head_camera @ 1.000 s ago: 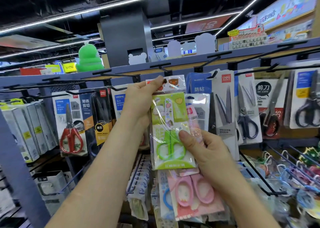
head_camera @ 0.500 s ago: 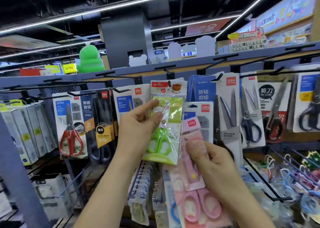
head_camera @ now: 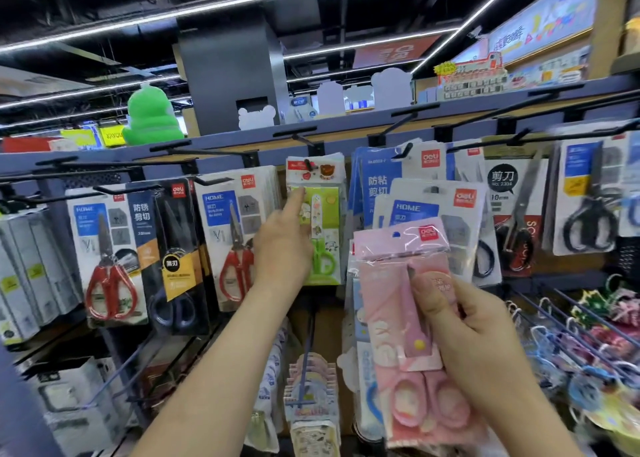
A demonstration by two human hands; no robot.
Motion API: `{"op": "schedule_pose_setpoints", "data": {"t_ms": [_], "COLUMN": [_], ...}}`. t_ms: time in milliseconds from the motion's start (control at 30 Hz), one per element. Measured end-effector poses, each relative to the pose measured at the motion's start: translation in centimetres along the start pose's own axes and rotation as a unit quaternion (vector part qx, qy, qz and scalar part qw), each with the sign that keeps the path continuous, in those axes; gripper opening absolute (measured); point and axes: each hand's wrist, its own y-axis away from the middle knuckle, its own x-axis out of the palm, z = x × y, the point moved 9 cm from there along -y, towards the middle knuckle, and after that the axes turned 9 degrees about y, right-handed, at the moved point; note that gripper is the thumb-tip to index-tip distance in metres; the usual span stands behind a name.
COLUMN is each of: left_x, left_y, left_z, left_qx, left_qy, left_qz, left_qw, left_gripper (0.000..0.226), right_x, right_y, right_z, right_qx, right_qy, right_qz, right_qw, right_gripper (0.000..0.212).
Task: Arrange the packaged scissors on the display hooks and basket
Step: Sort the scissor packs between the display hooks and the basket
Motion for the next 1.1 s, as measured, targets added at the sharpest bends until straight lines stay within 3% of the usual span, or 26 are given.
{"op": "schedule_pose_setpoints", "data": {"t_ms": [100,167,233,267,400,567,767,900,1000,1100], "left_x": [-2.7,-4.7,-4.6,-4.1,-3.0,-2.1,-2.2,-2.8,-3.8,-5.4], "left_y": [1.9,3.5,5.4,6.1,7.4,7.5,8.1,7.1,5.6,4.0], "left_z": [-1.8,-1.8,-2.2,-2.9,-4.4,-3.8,-3.0,-3.2,-3.8,-4.4], "left_qx": [0.066,0.042,-0.043,-0.069,-0.071,-0.132,-0.151,-0.147,-0.118,-0.068], "left_qy": [-0.005,0.166,0.405,0.467,0.469,0.561,0.615,0.655,0.650,0.609], "left_qz": [-0.044,-0.067,0.000,0.040,0.105,0.129,0.007,-0.007,-0.018,-0.053], "left_qw": [0.997,0.983,0.913,0.881,0.874,0.807,0.774,0.742,0.751,0.788], "left_gripper": [0.050,0.029,0.019,0.026,0.028,0.048,0.013,0.018,0.017,0.005], "right_x": [0.8,1.5,2.1,2.4,3.6,4.4,5.3,5.9,6.0,6.0], "right_y": [-0.1,-0.1,-0.1,-0.1,0.0,0.2,0.5,0.1,-0.6,-1.3], "right_z": [-0.1,0.1,0.4,0.4,0.9,0.7,0.4,0.6,1.3,2.7], "right_qx": [0.007,0.003,0.002,0.006,0.003,-0.008,0.010,0.038,0.029,0.016], "right_qy": [-0.051,-0.064,-0.079,-0.088,-0.103,-0.091,-0.127,-0.194,-0.195,-0.196], "right_qz": [0.002,0.015,0.028,0.035,0.063,0.068,0.053,0.082,0.086,0.071], "right_qw": [0.999,0.998,0.996,0.995,0.993,0.993,0.990,0.977,0.977,0.978], "right_gripper": [0.048,0.052,0.053,0.051,0.035,0.051,0.060,0.033,0.038,0.034]}}
